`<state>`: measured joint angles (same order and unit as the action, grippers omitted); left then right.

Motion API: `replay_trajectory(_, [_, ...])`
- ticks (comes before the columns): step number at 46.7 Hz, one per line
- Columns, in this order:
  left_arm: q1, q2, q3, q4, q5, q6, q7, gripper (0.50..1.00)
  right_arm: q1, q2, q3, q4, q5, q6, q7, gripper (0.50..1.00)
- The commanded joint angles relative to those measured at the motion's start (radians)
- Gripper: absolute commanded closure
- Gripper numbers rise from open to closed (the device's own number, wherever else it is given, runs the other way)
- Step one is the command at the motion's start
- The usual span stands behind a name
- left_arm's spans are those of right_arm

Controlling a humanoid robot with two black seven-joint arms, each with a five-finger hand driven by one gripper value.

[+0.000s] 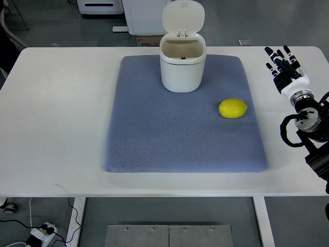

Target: Put lemon in trash with right hand

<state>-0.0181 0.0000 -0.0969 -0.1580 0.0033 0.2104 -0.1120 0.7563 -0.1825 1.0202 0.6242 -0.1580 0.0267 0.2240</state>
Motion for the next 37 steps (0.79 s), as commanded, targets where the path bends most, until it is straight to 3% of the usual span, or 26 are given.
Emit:
replay_trajectory(1, [0.001, 0.000, 0.000, 0.000, 0.001, 0.000, -0.002, 0.500, 0.000, 0.002, 0.000, 0.000, 0.000, 0.001, 0.000, 0.500])
replay_trajectory(37, [0.001, 0.000, -0.003, 0.000, -0.011, 0.000, -0.005, 0.500, 0.012, 0.006, 0.001, 0.000, 0.000, -0.001, 0.000, 0.500])
